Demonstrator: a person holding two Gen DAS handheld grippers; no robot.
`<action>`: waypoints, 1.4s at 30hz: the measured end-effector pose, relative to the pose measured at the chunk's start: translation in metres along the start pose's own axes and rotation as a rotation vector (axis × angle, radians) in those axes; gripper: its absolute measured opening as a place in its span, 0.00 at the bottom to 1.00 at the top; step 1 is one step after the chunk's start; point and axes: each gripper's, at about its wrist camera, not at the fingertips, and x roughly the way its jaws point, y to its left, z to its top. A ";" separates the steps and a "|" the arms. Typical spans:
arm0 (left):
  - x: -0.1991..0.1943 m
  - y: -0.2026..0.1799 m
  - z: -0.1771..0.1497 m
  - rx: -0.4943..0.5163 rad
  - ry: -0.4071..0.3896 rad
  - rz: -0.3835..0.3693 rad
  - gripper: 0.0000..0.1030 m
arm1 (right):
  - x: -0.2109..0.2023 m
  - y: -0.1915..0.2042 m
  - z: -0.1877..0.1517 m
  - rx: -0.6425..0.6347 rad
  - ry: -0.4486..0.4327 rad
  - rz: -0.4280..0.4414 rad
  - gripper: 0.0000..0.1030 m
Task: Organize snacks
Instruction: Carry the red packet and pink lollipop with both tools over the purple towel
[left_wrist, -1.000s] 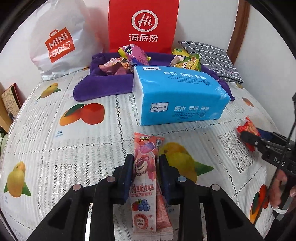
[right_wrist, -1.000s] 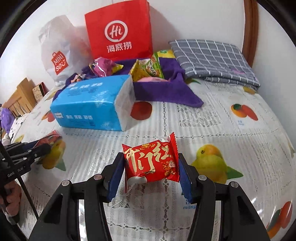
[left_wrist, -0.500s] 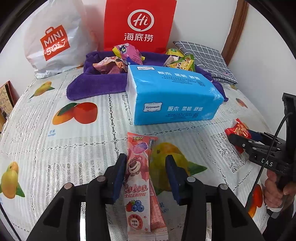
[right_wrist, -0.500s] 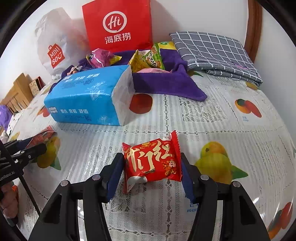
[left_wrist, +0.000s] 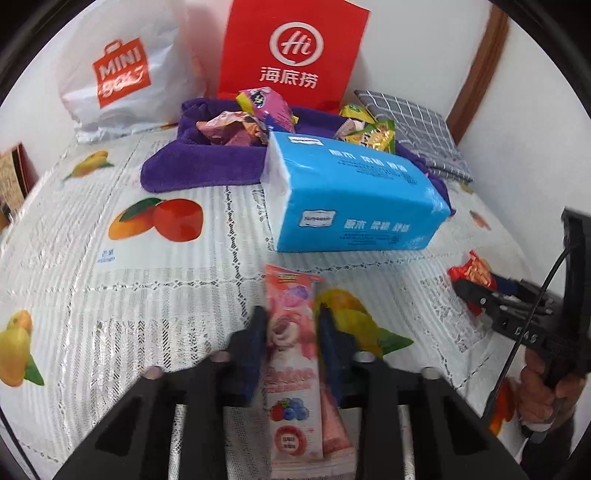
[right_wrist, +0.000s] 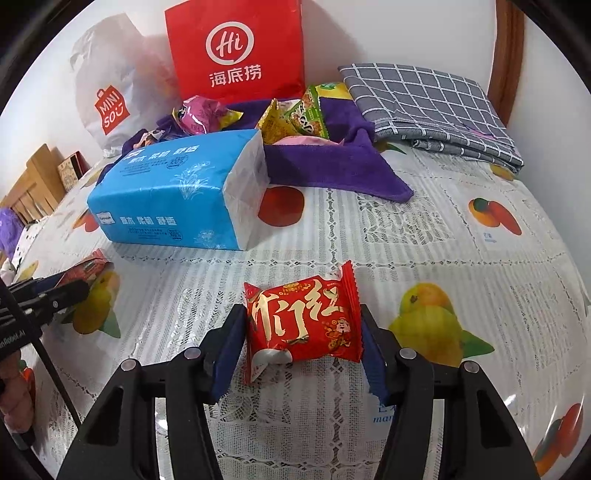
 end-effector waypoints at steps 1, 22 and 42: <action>0.000 0.003 0.000 -0.015 -0.003 -0.013 0.19 | 0.000 -0.001 0.000 0.004 -0.001 0.002 0.54; -0.071 -0.008 0.025 -0.005 -0.078 -0.042 0.17 | -0.089 0.033 0.031 0.017 -0.146 0.056 0.49; -0.113 -0.029 0.078 0.032 -0.162 -0.007 0.17 | -0.134 0.048 0.081 0.000 -0.243 0.113 0.49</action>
